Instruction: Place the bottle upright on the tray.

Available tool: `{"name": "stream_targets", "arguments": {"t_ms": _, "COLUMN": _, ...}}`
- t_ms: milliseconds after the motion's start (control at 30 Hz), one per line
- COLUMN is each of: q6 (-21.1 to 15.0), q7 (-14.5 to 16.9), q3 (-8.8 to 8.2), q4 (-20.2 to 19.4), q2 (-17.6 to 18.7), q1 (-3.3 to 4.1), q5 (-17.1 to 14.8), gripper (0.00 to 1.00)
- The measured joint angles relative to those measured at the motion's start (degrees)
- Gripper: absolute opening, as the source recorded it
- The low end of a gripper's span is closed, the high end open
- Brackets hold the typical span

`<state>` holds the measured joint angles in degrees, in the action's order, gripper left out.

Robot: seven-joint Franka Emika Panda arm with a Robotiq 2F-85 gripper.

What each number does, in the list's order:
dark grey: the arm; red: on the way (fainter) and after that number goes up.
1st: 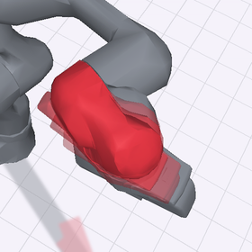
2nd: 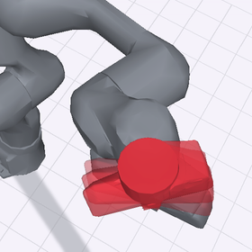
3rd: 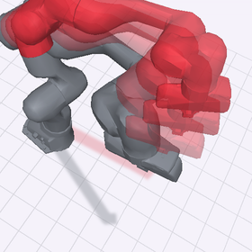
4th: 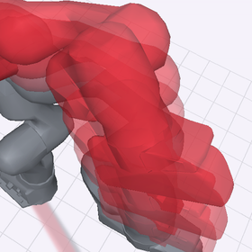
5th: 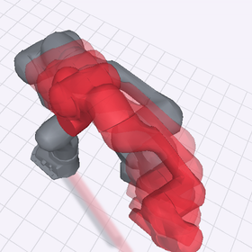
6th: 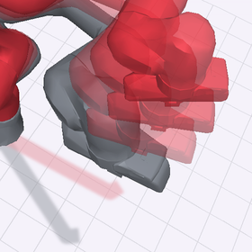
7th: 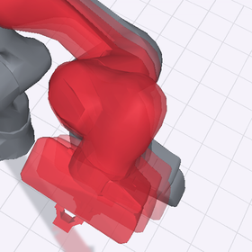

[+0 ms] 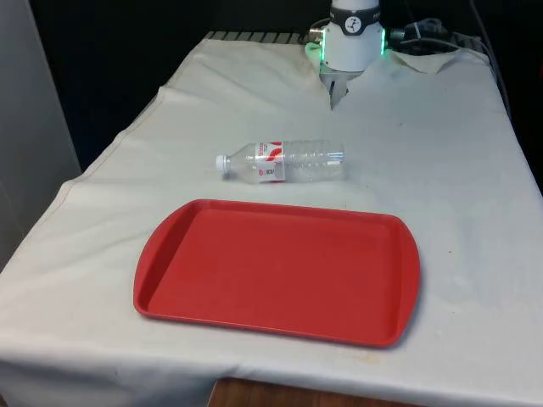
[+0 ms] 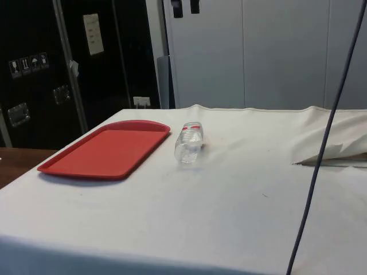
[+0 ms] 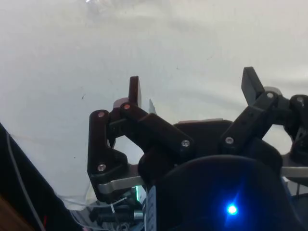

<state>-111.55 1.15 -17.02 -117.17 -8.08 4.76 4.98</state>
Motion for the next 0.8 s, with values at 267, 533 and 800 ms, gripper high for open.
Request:
{"name": "stream_targets", "arguments": {"t_ms": 267, "q6": -3.7, "q7": -0.7, "q3": 0.00, "q4": -2.1, "q2": 1.1, "q1": 0.06, "q5": -0.1, "gripper": 1.00}}
{"name": "stream_targets", "arguments": {"t_ms": 533, "q6": -6.6, "q7": -1.9, "q3": 0.29, "q4": -4.1, "q2": 1.3, "q1": 0.17, "q5": -0.2, "gripper": 1.00}}
{"name": "stream_targets", "arguments": {"t_ms": 800, "q6": -9.2, "q7": -3.7, "q3": 0.97, "q4": -5.9, "q2": 1.8, "q1": 0.34, "q5": -0.2, "gripper": 1.00}}
